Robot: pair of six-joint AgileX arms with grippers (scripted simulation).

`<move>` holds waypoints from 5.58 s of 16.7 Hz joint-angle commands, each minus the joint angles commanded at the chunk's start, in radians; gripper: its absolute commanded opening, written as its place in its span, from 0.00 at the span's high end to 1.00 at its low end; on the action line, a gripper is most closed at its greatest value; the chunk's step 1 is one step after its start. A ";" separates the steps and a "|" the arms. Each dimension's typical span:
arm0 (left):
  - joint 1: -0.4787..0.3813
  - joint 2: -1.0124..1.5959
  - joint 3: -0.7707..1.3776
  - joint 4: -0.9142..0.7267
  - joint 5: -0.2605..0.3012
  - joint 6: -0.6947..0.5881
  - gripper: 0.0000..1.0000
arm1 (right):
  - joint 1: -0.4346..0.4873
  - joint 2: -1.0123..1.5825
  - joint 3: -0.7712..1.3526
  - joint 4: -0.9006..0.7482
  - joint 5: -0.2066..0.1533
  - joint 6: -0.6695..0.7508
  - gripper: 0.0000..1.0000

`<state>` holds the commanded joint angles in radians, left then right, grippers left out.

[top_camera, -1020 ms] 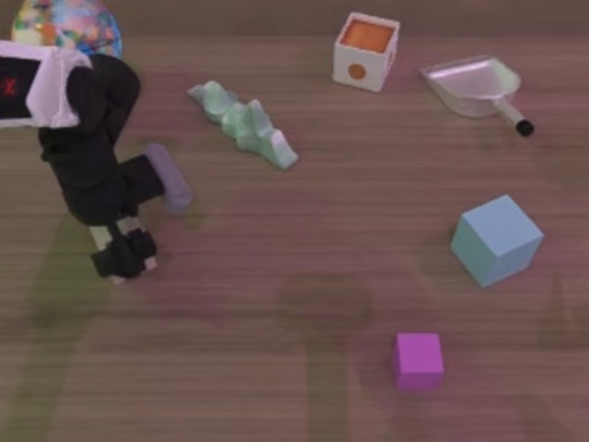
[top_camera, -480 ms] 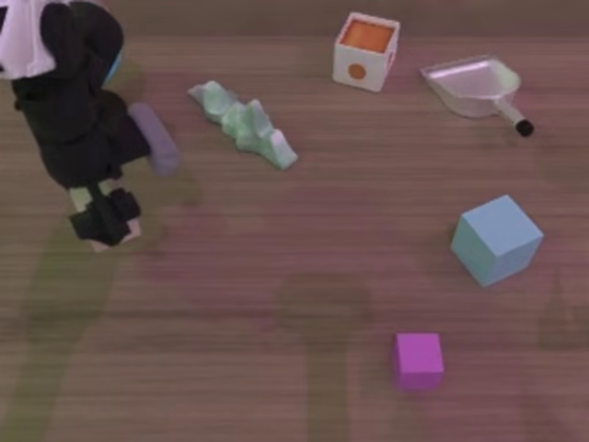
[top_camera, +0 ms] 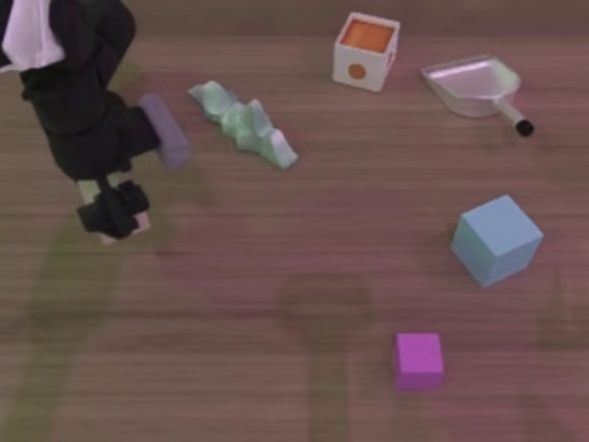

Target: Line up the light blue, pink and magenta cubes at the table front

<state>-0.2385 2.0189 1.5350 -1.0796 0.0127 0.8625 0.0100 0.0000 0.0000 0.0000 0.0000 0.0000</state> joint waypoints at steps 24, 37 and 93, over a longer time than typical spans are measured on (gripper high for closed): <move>-0.653 0.037 -0.030 0.073 0.002 -0.190 1.00 | 0.000 0.000 0.000 0.000 0.000 0.000 0.00; -0.658 0.075 -0.094 0.172 0.002 -0.191 0.55 | 0.000 0.000 0.000 0.000 0.000 0.000 0.00; 0.224 -1.922 -1.482 1.010 -0.017 -0.829 0.00 | 0.275 1.974 1.579 -1.125 0.003 -0.158 0.00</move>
<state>-0.0140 0.0966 0.0534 -0.0692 -0.0041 0.0337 0.2854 1.9738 1.5793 -1.1246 0.0028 -0.1584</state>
